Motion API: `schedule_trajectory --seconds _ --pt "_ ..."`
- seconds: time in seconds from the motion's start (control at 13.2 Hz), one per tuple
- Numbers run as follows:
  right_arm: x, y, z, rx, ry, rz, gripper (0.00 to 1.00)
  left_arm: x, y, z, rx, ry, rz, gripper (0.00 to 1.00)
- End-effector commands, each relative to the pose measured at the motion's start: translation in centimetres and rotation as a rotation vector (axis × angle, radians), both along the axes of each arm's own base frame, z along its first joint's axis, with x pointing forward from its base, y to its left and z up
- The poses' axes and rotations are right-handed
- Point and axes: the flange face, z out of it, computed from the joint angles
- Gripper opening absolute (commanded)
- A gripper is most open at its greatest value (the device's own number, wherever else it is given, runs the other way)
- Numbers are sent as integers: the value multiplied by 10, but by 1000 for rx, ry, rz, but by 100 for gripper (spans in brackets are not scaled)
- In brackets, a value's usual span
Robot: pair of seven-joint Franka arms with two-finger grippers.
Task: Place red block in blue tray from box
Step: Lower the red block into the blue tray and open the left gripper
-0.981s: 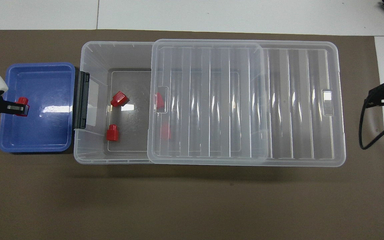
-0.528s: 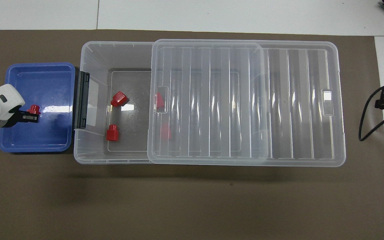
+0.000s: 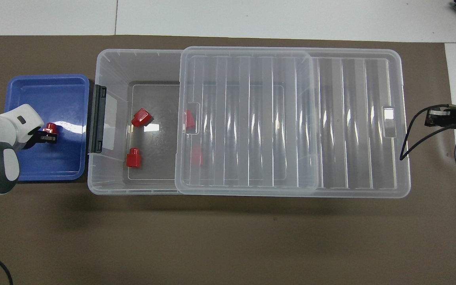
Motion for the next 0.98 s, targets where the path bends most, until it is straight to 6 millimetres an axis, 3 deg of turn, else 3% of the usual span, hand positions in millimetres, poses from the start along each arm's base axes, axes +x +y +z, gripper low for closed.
schedule_trajectory --seconds 0.0,0.08,0.23,0.38,0.68,0.91 --pt "5 12 -10 13 -12 34 0 0 5 -16 -7 0 -6 78" --pt "8 16 -12 13 -18 42 0 1 4 -16 -8 3 -7 97" --pt "13 29 -17 13 -24 63 0 1 6 -3 -9 20 -4 100" --pt "15 49 -17 13 -24 97 0 8 5 64 -15 88 1 99" --pt "16 87 -18 16 -19 158 0 7 -21 204 -27 193 -14 100" --pt "14 120 -20 17 -14 214 0 -19 -53 292 -23 162 -41 100"
